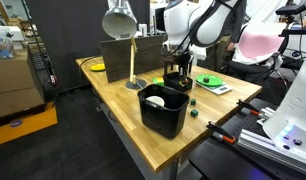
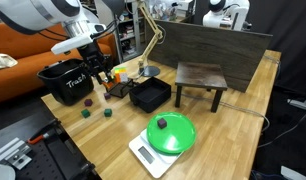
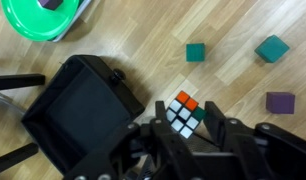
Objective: Move the Rubik's cube to the left side of the table
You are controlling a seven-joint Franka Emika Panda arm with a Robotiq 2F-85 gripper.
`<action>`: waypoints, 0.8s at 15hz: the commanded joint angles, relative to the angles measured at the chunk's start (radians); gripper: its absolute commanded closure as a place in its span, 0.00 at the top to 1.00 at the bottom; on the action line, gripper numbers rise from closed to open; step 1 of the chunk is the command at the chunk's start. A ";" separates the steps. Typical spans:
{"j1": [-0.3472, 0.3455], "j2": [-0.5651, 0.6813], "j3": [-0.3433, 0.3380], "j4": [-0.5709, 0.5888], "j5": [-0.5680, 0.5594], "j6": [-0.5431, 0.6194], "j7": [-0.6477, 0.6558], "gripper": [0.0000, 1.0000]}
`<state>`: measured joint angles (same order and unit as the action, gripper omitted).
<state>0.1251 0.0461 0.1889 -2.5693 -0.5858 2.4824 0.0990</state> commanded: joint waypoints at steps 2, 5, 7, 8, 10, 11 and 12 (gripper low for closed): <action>0.033 0.118 -0.021 0.050 -0.029 0.018 -0.015 0.17; 0.044 0.166 -0.030 0.052 -0.008 0.038 -0.021 0.17; 0.047 0.191 -0.035 0.053 0.001 0.059 -0.026 0.17; 0.049 0.201 -0.036 0.055 0.002 0.066 -0.028 0.17; 0.054 0.221 -0.040 0.063 0.003 0.075 -0.026 0.17; 0.055 0.232 -0.042 0.066 0.005 0.081 -0.026 0.17; 0.057 0.241 -0.045 0.069 0.010 0.087 -0.027 0.17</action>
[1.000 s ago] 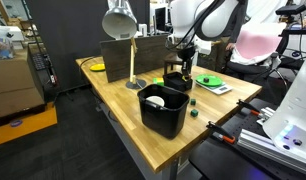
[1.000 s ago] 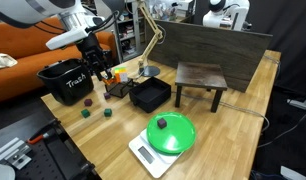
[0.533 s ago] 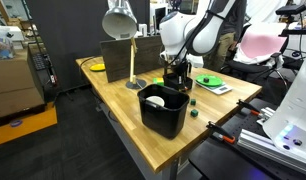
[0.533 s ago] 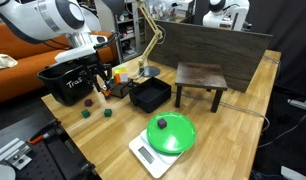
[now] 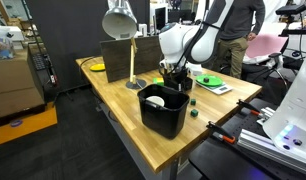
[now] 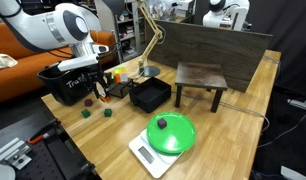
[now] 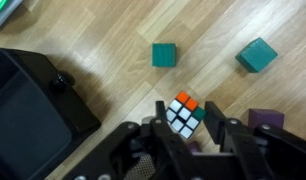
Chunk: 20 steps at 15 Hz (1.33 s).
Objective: Move the Rubik's cube to the left side of the table
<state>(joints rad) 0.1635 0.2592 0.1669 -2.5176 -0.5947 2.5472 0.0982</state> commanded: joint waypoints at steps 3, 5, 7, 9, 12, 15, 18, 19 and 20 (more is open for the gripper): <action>0.016 0.056 -0.025 0.023 0.042 0.042 -0.039 0.17; 0.017 0.073 -0.029 0.025 0.061 0.048 -0.052 0.17; 0.018 0.084 -0.030 0.025 0.081 0.054 -0.068 0.43; 0.019 0.082 -0.032 0.020 0.104 0.060 -0.082 0.68; 0.021 0.063 -0.037 0.012 0.124 0.058 -0.083 0.86; 0.024 0.030 -0.043 -0.005 0.127 0.056 -0.069 1.00; 0.019 -0.032 -0.044 -0.040 0.139 0.066 -0.057 1.00; 0.014 -0.055 -0.040 -0.054 0.151 0.075 -0.059 1.00; 0.011 -0.085 -0.038 -0.072 0.164 0.081 -0.055 1.00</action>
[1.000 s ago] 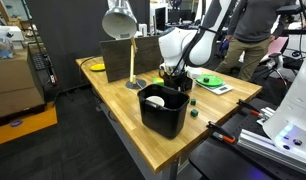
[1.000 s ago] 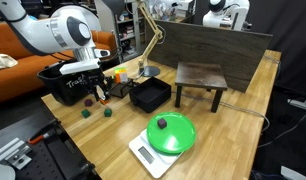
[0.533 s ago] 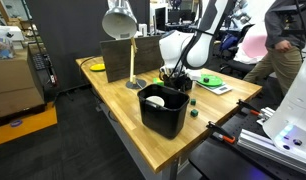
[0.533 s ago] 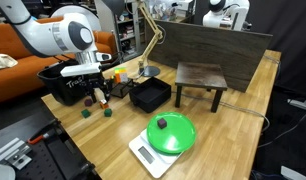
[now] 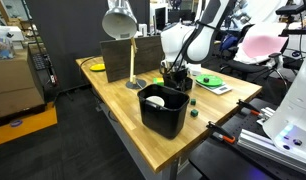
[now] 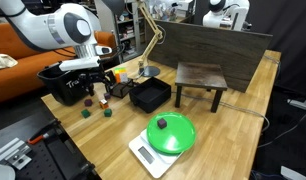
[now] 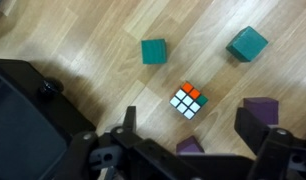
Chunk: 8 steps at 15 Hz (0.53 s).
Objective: Move the Rubik's cube to the left side of the table
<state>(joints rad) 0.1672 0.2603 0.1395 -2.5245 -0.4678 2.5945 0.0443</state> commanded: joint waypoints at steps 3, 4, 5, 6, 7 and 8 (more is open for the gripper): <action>0.001 -0.208 -0.010 -0.133 0.071 0.043 0.029 1.00; -0.002 -0.255 -0.009 -0.156 0.083 0.040 0.041 1.00; -0.005 -0.301 -0.007 -0.178 0.091 0.035 0.052 1.00; -0.007 -0.346 -0.003 -0.197 0.105 0.021 0.058 1.00; -0.009 -0.392 0.002 -0.216 0.123 0.004 0.062 1.00; -0.009 -0.431 0.005 -0.233 0.147 -0.012 0.055 1.00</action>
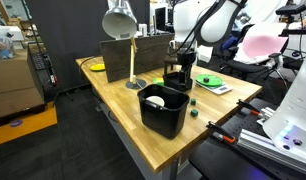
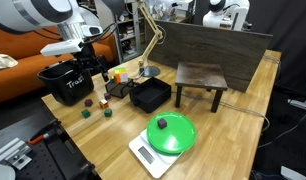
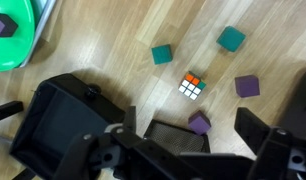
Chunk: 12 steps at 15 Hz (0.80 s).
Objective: Move the Rubik's cube to the left side of the table
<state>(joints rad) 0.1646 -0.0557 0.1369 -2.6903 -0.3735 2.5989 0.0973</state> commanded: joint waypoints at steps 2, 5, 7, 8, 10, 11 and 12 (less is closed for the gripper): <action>-0.015 -0.078 0.016 -0.039 0.035 -0.012 -0.003 1.00; -0.016 -0.114 0.019 -0.065 0.042 -0.014 -0.004 1.00; -0.016 -0.113 0.019 -0.065 0.043 -0.014 -0.004 1.00; -0.016 -0.113 0.019 -0.065 0.043 -0.014 -0.004 1.00; -0.016 -0.113 0.019 -0.065 0.043 -0.014 -0.004 1.00; -0.016 -0.113 0.019 -0.065 0.043 -0.014 -0.004 1.00; -0.016 -0.113 0.019 -0.065 0.043 -0.014 -0.004 1.00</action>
<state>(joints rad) 0.1646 -0.1662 0.1377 -2.7557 -0.3391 2.5865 0.0999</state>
